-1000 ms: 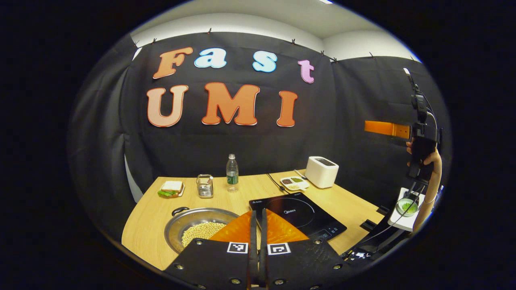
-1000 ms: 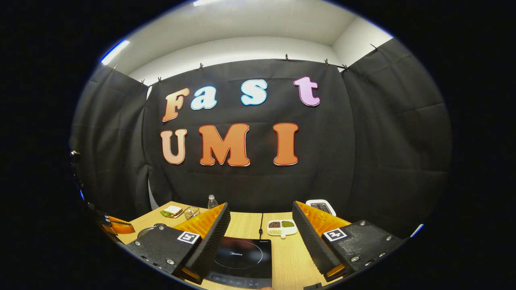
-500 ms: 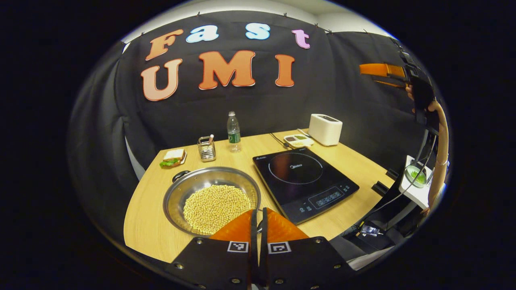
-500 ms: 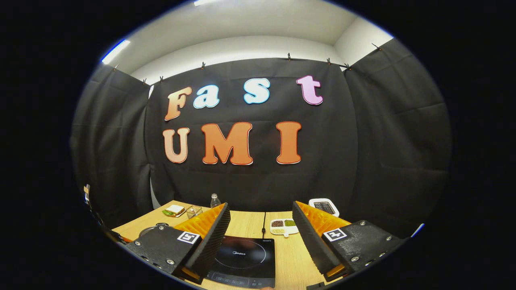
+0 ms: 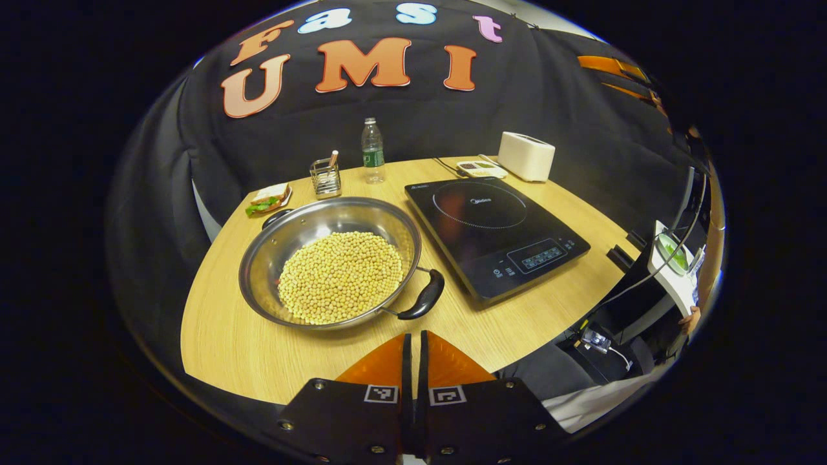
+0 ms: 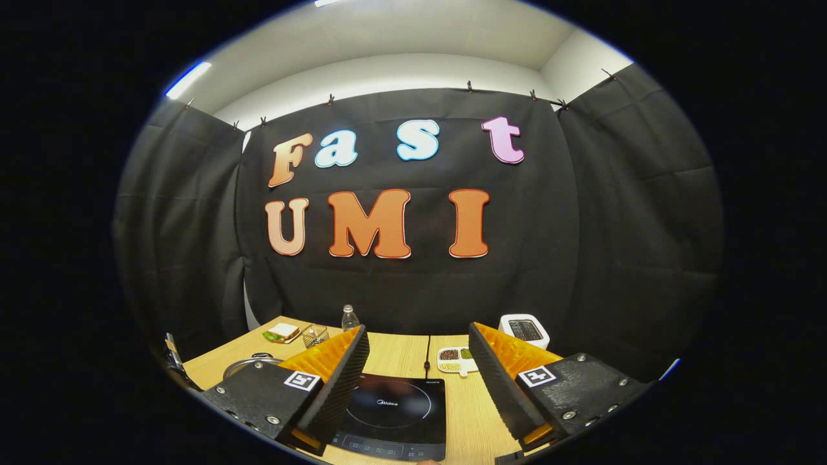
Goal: First push the handle of the pot to place it horizontally, then grasp the pot with both hands and set it on the induction cooktop.
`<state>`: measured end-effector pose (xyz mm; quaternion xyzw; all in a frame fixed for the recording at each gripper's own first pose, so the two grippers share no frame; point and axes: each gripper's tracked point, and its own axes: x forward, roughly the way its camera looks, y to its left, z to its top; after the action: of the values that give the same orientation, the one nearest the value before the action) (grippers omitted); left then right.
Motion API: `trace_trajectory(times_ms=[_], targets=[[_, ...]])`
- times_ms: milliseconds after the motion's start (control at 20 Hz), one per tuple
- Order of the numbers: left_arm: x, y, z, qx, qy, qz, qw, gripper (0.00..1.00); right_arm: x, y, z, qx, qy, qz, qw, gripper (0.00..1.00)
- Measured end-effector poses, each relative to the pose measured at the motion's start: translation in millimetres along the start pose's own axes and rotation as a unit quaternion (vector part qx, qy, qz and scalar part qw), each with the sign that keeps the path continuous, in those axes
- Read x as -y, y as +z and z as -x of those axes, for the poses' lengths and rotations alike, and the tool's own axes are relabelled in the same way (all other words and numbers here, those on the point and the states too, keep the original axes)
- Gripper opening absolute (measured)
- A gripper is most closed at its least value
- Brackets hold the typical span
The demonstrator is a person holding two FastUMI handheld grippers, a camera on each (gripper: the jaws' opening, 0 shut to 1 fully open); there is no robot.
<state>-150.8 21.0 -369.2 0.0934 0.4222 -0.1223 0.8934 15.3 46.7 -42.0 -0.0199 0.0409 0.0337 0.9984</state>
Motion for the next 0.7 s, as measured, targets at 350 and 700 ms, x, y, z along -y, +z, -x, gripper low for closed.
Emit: trace_trajectory(times_ms=[350,700], targets=[[-12,-18,-31,-0.045,0.001,0.017,0.999,0.02,-7,-7,-1,-0.008,0.007,0.003,1.0,0.96],[-4,-2,-54,-0.049,-0.017,0.028,0.998,0.02,5,-12,-6,-0.016,-0.003,0.01,1.0,0.96]])
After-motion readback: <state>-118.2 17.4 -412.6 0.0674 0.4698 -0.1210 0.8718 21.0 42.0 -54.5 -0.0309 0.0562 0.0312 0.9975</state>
